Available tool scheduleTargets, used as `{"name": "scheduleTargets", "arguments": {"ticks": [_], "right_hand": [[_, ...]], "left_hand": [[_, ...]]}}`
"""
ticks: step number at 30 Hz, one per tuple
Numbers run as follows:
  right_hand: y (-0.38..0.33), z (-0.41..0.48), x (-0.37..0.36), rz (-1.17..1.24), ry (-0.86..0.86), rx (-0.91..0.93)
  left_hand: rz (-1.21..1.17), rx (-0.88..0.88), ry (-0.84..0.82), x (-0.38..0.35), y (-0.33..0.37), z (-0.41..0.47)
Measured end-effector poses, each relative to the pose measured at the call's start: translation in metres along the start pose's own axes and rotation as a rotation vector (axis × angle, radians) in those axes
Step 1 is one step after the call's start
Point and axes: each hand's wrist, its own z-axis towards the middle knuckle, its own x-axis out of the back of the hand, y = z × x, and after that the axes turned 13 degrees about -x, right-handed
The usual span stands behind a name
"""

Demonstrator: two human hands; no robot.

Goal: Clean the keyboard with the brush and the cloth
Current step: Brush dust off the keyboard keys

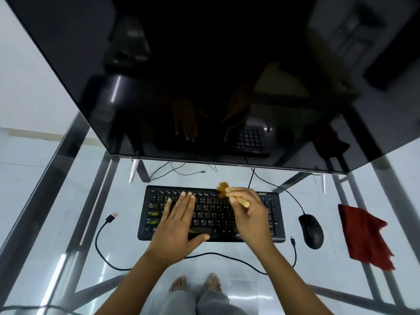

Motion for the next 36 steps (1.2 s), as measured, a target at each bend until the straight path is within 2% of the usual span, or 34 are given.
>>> {"name": "scheduleTargets", "arguments": {"ticks": [3,5,7,8,10,11,12,14,15,17,18,19,20,22,23,24,25,26,27,28,29,30,31,32,34,35,36], "right_hand": [[0.003,0.0,0.006,-0.047,-0.231,-0.066],[0.006,0.0,0.009,-0.074,-0.149,-0.049],[0.009,0.0,0.016,0.011,-0.041,-0.083],[0.009,-0.002,0.02,0.063,-0.092,-0.118],[0.012,-0.006,0.023,0.099,-0.322,-0.205],[0.013,-0.009,0.023,0.029,-0.357,-0.209],[0.014,-0.009,0.024,-0.005,-0.315,-0.204],[0.018,-0.009,0.03,-0.063,-0.085,-0.156],[0.022,-0.01,0.033,-0.032,-0.073,-0.142],[0.023,-0.013,0.034,-0.028,-0.224,-0.153],[0.023,-0.015,0.033,-0.087,-0.318,-0.13],[0.023,-0.016,0.033,-0.155,-0.34,-0.106],[0.026,-0.015,0.032,-0.169,-0.298,-0.076],[0.024,-0.012,0.03,-0.129,-0.053,0.002],[0.019,-0.011,0.028,-0.044,-0.036,-0.02],[0.014,-0.009,0.025,0.046,-0.096,-0.073],[0.009,-0.007,0.021,0.077,-0.226,-0.131],[0.005,-0.006,0.017,0.065,-0.364,-0.172],[0.004,-0.004,0.015,-0.008,-0.409,-0.172],[0.006,0.0,0.013,-0.039,-0.369,-0.156],[0.006,0.005,0.013,-0.056,-0.257,-0.12],[0.003,0.01,0.014,-0.023,-0.151,-0.11],[0.0,0.014,0.017,0.065,-0.122,-0.137],[-0.003,0.019,0.019,0.166,-0.173,-0.208],[-0.006,0.024,0.018,0.269,-0.426,-0.353],[-0.006,0.024,0.019,0.182,-0.48,-0.351],[-0.001,0.025,0.018,0.112,-0.447,-0.318]], "left_hand": [[0.003,0.007,-0.022,-0.002,0.001,0.001],[0.001,0.015,-0.021,-0.002,0.002,0.001],[0.003,0.02,-0.03,-0.001,0.002,0.0],[0.003,0.022,-0.038,-0.001,0.001,0.0],[0.013,0.022,-0.066,-0.003,0.0,-0.002],[0.022,0.023,-0.08,-0.003,-0.001,-0.002],[0.03,0.029,-0.095,-0.004,-0.002,-0.003],[0.039,0.041,-0.103,-0.004,0.0,-0.001],[0.04,0.044,-0.1,-0.003,0.001,0.001],[0.042,0.041,-0.1,-0.004,0.003,0.005],[0.041,0.035,-0.107,-0.004,0.004,0.007],[0.04,0.028,-0.116,-0.004,0.005,0.01],[0.038,0.022,-0.124,-0.003,0.007,0.014],[0.031,0.03,-0.133,-0.004,0.011,0.021],[0.027,0.041,-0.133,-0.004,0.013,0.023],[0.026,0.049,-0.13,-0.005,0.013,0.024],[0.026,0.053,-0.127,-0.006,0.014,0.024],[0.023,0.058,-0.127,-0.007,0.013,0.024],[0.018,0.063,-0.127,-0.008,0.012,0.024],[0.012,0.065,-0.124,-0.009,0.012,0.023],[0.008,0.066,-0.115,-0.01,0.012,0.023],[0.006,0.067,-0.095,-0.01,0.012,0.023],[0.004,0.068,-0.076,-0.01,0.013,0.024],[-0.002,0.068,-0.065,-0.009,0.013,0.025],[-0.024,0.074,-0.072,-0.008,0.014,0.026],[-0.037,0.083,-0.075,-0.007,0.016,0.027],[-0.046,0.095,-0.075,-0.006,0.018,0.029]]}}
